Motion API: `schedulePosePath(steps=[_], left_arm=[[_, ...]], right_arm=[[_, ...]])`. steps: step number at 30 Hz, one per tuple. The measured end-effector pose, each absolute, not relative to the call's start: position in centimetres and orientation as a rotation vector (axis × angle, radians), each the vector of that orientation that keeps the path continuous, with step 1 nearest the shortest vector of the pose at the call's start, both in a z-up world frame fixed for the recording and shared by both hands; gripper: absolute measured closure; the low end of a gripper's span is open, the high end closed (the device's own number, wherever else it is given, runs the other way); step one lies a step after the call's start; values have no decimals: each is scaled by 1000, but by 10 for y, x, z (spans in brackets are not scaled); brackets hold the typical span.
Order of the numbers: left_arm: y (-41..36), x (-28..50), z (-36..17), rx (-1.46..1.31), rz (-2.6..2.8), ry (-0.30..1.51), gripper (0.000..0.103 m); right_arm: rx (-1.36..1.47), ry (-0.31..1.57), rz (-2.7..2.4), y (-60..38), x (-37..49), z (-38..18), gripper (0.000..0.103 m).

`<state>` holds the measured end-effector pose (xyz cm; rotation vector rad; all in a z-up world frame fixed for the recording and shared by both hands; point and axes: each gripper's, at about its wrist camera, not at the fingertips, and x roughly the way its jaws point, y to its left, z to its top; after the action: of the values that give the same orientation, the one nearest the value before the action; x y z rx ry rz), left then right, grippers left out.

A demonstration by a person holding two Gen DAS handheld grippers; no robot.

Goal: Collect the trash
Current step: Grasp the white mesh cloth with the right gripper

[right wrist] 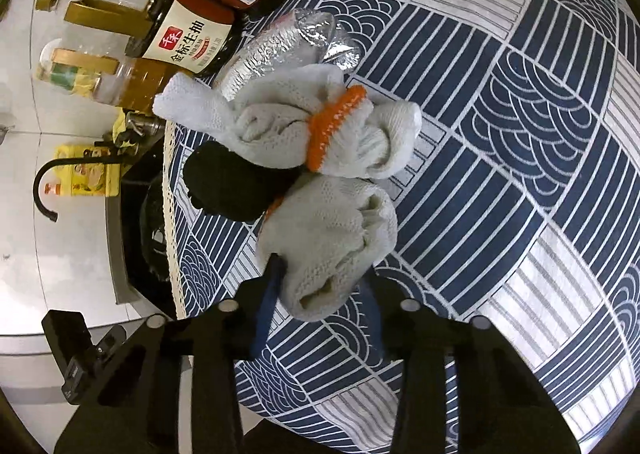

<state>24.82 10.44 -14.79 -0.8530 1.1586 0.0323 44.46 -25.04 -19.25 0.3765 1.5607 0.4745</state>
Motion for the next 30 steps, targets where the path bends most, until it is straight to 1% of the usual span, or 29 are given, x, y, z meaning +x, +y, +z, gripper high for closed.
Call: schedulePosePath(steps=[5, 16, 17, 18, 19, 25, 30], left_arm=[[91, 253, -148, -847, 35, 1170, 19], [23, 313, -130, -565, -65, 1252, 19], [17, 319, -129, -545, -74, 1260, 18], [13, 323, -129, -531, -80, 1266, 14], [5, 331, -128, -513, -91, 1270, 13], [-39, 365, -120, -378, -169, 1286, 12], [-67, 389, -127, -251, -161, 1317, 12]], right_arm=[[376, 1535, 535, -258, 442, -188, 82], [472, 1441, 601, -290, 426, -160, 82], [485, 1429, 607, -296, 423, -157, 82], [493, 1421, 608, -300, 421, -155, 82], [501, 1412, 606, -305, 419, -152, 82], [559, 1342, 598, -341, 403, -136, 82], [586, 1292, 583, -371, 384, -129, 82]])
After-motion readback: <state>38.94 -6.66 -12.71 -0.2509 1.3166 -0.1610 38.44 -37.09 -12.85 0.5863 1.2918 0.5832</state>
